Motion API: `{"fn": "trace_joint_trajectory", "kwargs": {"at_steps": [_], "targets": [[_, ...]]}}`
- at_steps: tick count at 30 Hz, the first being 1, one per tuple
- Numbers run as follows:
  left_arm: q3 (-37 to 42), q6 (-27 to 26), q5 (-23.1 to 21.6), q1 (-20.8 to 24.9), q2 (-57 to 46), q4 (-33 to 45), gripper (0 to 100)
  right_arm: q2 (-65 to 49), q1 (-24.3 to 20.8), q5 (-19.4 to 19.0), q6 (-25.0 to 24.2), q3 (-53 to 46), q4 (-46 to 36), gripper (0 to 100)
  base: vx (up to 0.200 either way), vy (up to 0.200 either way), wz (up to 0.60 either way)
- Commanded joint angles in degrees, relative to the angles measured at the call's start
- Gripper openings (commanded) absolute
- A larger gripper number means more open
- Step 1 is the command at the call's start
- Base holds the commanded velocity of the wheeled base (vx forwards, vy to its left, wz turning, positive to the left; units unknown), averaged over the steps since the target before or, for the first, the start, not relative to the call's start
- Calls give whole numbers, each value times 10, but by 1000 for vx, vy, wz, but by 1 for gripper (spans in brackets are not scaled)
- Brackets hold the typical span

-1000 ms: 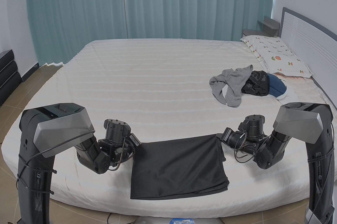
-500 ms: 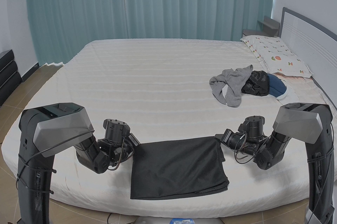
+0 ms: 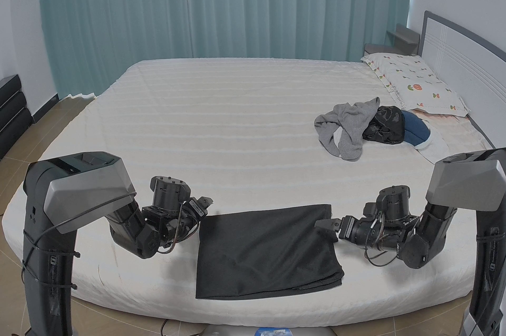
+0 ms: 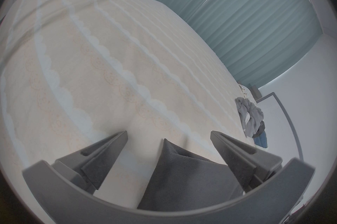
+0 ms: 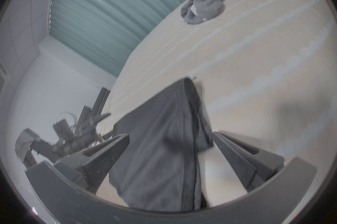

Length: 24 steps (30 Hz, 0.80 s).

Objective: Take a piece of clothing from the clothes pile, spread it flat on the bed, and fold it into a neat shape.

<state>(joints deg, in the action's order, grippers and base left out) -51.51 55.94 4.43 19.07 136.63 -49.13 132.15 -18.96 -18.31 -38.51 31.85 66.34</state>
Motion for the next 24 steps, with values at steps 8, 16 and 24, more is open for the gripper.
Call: {"fn": "trace_joint_trajectory", "kwargs": {"at_steps": [8, 16, 24], "targets": [[21, 14, -47, -36, -40, 2, 100, -70, -35, -23, 29, -103, 5, 100, 0, 0, 0], [20, 14, -46, -36, -40, 2, 100, -60, -42, -23, 39, -104, -2, 100, 0, 0, 0], [18, 14, -46, -37, -39, 2, 100, -46, -39, -18, 74, -107, -20, 0, 0, 0, 0]]}}
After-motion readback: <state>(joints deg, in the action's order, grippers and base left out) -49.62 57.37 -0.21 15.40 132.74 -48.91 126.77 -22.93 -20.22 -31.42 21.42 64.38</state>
